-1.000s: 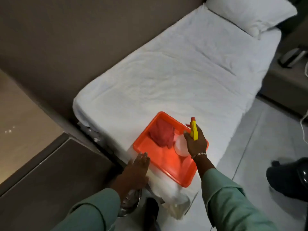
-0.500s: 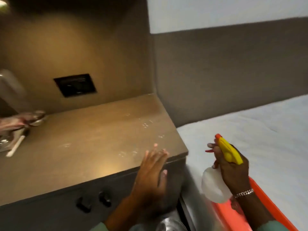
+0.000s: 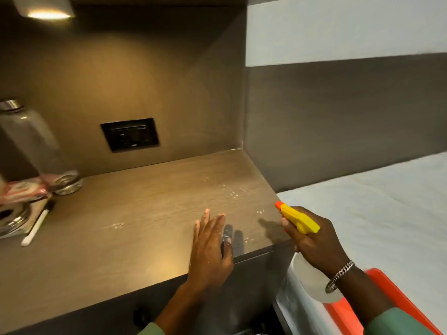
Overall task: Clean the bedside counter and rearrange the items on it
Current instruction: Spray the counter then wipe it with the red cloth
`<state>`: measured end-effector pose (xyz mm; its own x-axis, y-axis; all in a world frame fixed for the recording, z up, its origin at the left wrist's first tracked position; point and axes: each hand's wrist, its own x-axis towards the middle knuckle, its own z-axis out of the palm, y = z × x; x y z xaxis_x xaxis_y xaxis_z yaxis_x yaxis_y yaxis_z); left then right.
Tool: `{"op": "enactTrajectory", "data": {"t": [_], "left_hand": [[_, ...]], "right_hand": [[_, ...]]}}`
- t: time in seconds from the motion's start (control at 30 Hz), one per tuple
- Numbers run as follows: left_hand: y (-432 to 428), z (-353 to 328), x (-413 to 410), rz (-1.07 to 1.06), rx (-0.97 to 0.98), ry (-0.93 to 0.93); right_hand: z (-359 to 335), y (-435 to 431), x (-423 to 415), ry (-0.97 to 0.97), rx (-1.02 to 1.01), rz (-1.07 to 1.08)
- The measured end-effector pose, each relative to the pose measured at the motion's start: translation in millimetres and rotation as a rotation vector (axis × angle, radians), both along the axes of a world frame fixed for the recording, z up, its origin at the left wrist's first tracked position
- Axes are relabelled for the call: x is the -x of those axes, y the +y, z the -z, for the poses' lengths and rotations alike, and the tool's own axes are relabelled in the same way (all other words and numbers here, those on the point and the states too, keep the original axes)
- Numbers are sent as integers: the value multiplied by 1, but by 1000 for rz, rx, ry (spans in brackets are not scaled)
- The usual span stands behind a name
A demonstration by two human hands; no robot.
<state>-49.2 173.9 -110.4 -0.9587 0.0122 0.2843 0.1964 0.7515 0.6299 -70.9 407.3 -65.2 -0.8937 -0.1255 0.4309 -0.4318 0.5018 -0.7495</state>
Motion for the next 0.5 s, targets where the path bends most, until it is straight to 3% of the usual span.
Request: {"op": "enactTrajectory", "data": {"t": [0.13,0.27,0.37,0.5], "left_hand": [[52,-5,2,109,-74,3],[125,5,-18,279,-166,20],[178,35,-32,440,-209,-110],[252,100,-27,453,-142,-395]], "right_hand": [[12,40,-18,-51,86,63],[44,111,-44,-112,349,287],[84,174,-73,-159,398,552],[146,247,-107,-250,403,799]]}}
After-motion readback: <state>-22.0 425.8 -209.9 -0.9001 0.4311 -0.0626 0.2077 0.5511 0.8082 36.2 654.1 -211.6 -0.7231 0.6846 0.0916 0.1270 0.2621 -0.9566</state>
